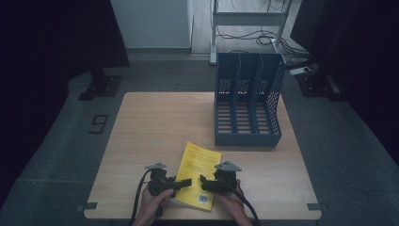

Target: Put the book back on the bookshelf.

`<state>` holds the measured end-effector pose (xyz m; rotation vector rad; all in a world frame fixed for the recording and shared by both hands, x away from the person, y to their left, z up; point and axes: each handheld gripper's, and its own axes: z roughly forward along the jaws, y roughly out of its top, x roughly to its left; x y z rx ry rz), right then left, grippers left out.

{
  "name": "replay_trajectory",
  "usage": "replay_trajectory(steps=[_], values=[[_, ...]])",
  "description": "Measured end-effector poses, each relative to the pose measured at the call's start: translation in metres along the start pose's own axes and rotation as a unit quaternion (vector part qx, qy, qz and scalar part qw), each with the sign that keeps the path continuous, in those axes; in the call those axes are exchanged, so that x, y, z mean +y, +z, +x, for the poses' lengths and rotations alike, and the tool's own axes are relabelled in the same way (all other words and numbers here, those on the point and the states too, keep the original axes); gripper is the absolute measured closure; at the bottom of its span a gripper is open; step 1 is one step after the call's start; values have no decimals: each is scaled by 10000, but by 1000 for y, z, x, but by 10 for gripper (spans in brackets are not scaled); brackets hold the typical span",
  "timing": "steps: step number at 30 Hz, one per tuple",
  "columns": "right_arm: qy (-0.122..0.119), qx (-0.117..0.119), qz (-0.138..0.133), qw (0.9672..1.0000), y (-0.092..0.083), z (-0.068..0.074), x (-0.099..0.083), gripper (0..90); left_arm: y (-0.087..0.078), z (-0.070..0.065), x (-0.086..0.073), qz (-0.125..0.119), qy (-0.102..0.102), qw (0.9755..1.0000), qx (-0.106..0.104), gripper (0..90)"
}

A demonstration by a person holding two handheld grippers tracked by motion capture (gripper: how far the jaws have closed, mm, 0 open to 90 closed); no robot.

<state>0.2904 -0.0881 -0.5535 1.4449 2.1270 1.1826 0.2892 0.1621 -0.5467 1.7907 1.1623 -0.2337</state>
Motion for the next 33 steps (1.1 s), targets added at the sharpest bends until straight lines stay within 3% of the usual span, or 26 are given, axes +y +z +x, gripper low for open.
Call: replay_trajectory(steps=[4,7,17,22,33], values=[[1,3,1,10000,0,0,0,126,-1,1,2,3,40,10000,-4,437],[2,0,2,10000,0,0,0,127,0,0,2,63,166,9998,130,440],[6,26,-2,10000,0,0,0,128,7,-1,15,129,267,9986,435,446],[-8,49,-3,10000,0,-1,0,131,16,1,26,182,227,9986,452,446],[1,23,-2,10000,0,-1,0,130,18,6,24,51,289,9985,460,541]])
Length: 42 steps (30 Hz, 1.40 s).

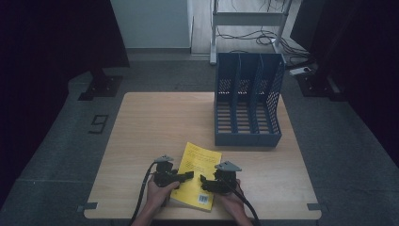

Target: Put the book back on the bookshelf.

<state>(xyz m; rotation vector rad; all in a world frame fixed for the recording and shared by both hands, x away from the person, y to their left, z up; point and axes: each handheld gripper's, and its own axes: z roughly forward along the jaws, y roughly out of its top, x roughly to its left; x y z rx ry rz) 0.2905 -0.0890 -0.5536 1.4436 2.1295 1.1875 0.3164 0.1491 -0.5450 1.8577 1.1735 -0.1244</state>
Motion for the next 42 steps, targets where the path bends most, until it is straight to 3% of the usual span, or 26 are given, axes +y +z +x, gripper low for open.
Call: replay_trajectory(steps=[4,14,20,35,42], values=[[-3,12,1,10000,0,0,0,130,0,1,-2,-25,-61,10000,-50,588],[-3,10,-1,10000,0,0,0,130,0,0,-3,-32,-84,9999,-78,599],[6,25,0,10000,0,0,0,130,-3,1,-1,-156,-115,9996,-214,688],[73,54,-19,10000,-1,-1,0,131,-3,-5,-1,-318,-233,9990,-192,737],[110,180,1,9998,-1,-5,1,129,-5,-10,-1,-462,-140,9987,-186,770]])
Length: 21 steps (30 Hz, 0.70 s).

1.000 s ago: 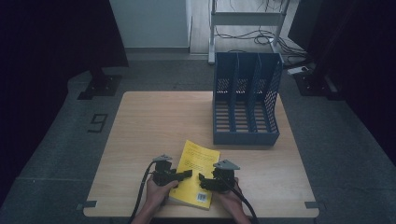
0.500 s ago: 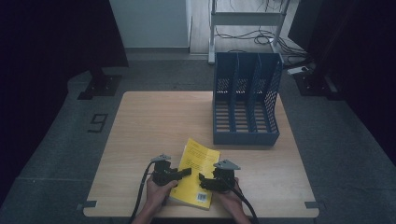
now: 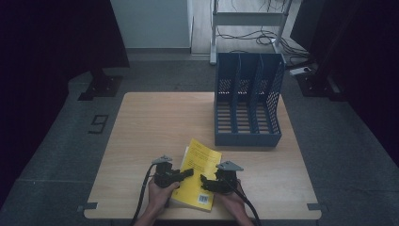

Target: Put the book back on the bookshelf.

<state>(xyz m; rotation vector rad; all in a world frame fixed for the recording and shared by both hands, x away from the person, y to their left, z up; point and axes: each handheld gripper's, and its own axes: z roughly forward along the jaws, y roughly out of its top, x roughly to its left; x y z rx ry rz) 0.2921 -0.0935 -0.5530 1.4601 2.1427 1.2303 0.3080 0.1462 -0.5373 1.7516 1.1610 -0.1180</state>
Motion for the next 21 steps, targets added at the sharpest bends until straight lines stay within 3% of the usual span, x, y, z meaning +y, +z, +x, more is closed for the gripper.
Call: replay_trajectory(steps=[4,16,21], values=[[-7,104,37,9999,-1,-3,1,129,-1,0,1,-11,-23,10000,-48,776],[-172,176,-20,9997,-5,-2,2,157,-3,-9,2,-104,336,9994,65,779],[-183,244,-59,9995,-8,-3,4,164,-5,-11,2,-194,408,9990,22,782]])
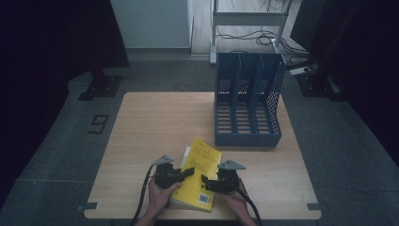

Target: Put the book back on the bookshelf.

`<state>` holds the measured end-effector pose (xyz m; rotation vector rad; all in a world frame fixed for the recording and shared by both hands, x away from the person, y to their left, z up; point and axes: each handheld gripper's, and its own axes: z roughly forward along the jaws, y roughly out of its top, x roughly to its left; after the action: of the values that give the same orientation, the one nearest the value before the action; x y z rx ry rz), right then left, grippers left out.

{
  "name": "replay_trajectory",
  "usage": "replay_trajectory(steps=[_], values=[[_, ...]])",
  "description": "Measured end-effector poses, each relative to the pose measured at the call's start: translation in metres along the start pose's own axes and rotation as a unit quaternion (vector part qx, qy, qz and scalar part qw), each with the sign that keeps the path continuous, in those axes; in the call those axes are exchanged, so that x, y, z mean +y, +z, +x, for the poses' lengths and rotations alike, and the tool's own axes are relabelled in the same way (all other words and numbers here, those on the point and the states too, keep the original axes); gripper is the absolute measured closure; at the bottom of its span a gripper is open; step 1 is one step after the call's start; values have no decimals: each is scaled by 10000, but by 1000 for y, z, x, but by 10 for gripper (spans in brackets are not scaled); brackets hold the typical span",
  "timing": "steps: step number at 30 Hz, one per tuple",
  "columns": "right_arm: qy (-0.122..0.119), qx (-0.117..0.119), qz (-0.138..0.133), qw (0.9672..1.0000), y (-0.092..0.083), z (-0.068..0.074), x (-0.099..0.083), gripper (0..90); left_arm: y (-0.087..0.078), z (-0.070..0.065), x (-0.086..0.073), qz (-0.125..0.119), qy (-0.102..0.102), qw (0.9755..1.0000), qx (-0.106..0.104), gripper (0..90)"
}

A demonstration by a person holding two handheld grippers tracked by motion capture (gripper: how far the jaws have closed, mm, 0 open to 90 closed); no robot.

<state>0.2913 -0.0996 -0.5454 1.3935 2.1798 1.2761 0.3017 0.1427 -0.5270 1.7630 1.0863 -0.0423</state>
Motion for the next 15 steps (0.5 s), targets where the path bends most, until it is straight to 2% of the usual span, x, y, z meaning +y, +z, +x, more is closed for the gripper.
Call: replay_trajectory(steps=[8,15], values=[[-13,13,-110,9999,-5,-1,3,173,-3,-8,0,-199,262,9994,75,784],[30,23,-175,9998,-9,-3,5,173,-5,-13,0,-291,396,9988,73,786]])
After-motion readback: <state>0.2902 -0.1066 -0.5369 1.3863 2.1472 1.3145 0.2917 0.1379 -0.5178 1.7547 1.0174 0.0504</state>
